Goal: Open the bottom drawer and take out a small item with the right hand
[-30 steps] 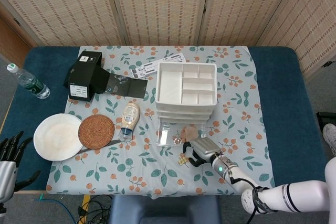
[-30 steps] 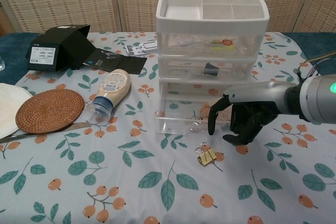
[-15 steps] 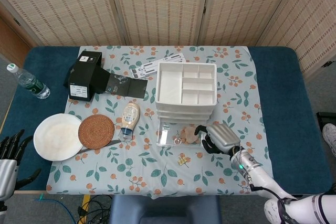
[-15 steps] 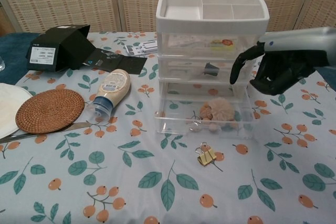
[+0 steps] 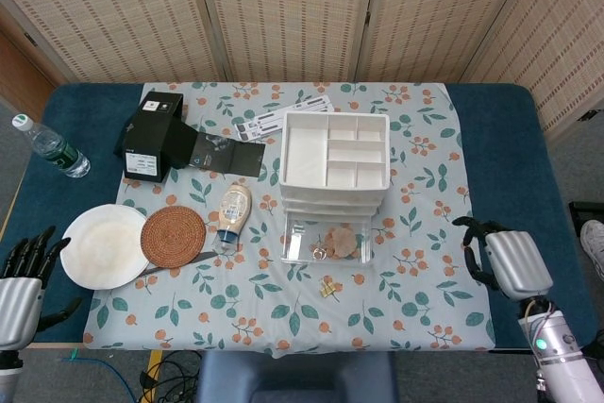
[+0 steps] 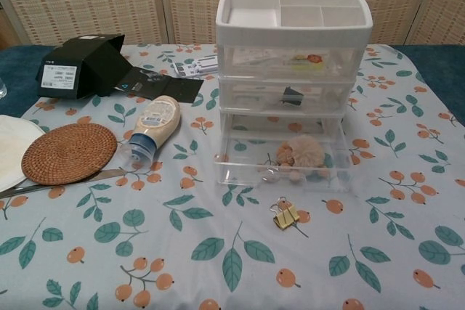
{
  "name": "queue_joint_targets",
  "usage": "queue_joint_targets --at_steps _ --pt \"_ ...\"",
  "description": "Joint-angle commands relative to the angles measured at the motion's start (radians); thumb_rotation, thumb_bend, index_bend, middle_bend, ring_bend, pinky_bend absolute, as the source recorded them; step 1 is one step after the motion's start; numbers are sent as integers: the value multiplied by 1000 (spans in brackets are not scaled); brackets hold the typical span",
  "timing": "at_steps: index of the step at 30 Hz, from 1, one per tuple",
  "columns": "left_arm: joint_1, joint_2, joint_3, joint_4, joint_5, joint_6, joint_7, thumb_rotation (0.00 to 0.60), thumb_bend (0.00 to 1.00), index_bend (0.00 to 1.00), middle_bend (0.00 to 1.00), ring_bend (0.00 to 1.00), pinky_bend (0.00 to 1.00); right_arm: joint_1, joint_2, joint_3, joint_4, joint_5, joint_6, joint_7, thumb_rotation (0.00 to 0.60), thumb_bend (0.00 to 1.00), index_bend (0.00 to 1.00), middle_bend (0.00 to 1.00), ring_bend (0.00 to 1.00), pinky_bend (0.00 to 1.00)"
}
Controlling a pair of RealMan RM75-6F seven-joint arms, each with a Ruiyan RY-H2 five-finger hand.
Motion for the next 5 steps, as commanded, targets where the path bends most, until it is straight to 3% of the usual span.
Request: queue_joint_targets --at_steps 1,5 --pt "-2 -2 1 -4 2 0 5 600 175 132 43 75 72 -71 -8 -20 60 -64 73 38 600 573 192 326 212 272" --pt "-5 -8 3 -10 10 -1 11 600 175 132 44 75 72 -142 -31 -14 111 -112 149 74 600 568 192 314 200 260"
